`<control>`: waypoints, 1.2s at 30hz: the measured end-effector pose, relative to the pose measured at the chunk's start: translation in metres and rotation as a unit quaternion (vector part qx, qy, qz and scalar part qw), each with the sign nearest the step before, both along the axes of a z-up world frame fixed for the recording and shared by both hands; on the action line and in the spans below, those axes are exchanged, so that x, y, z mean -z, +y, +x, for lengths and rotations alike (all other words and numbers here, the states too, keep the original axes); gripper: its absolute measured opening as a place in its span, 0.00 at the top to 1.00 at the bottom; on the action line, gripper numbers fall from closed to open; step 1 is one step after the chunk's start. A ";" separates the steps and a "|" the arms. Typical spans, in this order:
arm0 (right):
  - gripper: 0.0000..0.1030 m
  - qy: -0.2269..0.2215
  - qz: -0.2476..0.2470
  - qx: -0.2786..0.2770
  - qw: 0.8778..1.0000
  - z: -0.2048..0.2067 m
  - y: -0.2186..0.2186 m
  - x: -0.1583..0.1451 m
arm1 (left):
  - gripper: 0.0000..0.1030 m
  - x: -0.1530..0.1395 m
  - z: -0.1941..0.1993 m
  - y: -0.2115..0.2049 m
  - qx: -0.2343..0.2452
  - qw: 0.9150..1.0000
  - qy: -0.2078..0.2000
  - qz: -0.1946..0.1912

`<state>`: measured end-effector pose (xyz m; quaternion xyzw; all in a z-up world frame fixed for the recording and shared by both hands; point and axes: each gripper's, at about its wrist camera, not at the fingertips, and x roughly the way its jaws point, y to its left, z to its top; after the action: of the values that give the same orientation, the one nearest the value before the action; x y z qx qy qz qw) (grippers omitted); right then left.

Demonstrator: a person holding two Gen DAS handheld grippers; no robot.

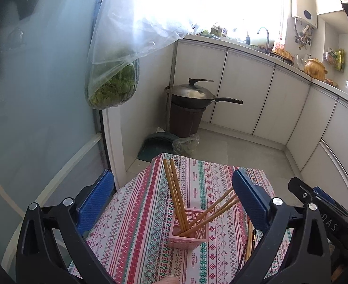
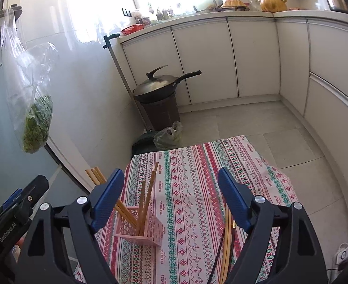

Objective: Organize utensils
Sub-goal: 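Withdraw both tools from the pink basket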

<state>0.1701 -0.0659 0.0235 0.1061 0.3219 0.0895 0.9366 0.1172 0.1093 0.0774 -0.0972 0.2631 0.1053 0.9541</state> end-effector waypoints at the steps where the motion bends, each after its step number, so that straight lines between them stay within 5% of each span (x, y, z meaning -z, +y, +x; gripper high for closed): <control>1: 0.22 -0.001 -0.005 0.001 1.000 -0.002 -0.001 0.001 | 0.07 0.001 -0.001 0.000 0.000 1.000 0.000 0.000; 17: 0.07 -0.004 -0.044 0.032 0.999 -0.052 -0.025 0.025 | 0.07 0.027 -0.037 -0.026 0.024 0.999 0.024 0.020; 36: 0.07 -0.002 -0.090 0.072 0.993 -0.109 -0.054 0.048 | 0.07 0.048 -0.079 -0.069 0.060 0.995 0.026 0.081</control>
<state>0.0615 -0.1197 -0.0247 0.0442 0.3187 -0.0068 0.9468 0.0386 0.0407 0.0296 -0.0013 0.2836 0.0714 0.9563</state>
